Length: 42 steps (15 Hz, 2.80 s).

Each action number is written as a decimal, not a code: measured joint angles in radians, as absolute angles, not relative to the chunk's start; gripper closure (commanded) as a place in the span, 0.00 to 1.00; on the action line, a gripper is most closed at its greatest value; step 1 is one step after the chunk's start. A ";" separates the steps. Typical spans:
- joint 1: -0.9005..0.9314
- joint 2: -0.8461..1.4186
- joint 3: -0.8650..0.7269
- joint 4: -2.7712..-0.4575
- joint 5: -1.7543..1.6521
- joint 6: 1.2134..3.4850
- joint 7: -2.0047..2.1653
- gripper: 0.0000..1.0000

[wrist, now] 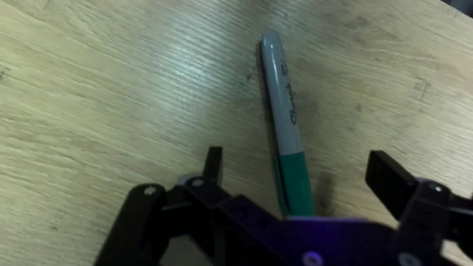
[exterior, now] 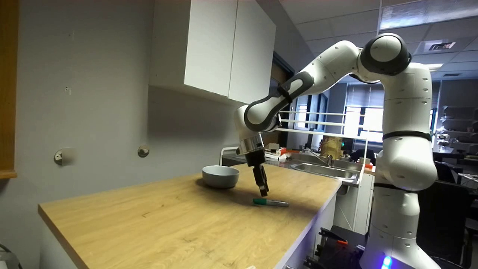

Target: Pick the pen from the table and put it in the bowl

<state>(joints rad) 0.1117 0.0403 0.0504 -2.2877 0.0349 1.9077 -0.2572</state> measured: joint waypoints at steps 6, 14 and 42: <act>0.106 0.096 0.050 -2.292 0.046 1.897 -0.284 0.40; 0.096 0.105 0.053 -2.287 0.047 1.883 -0.284 0.90; 0.104 0.210 0.098 -1.627 -0.164 1.798 -0.018 0.85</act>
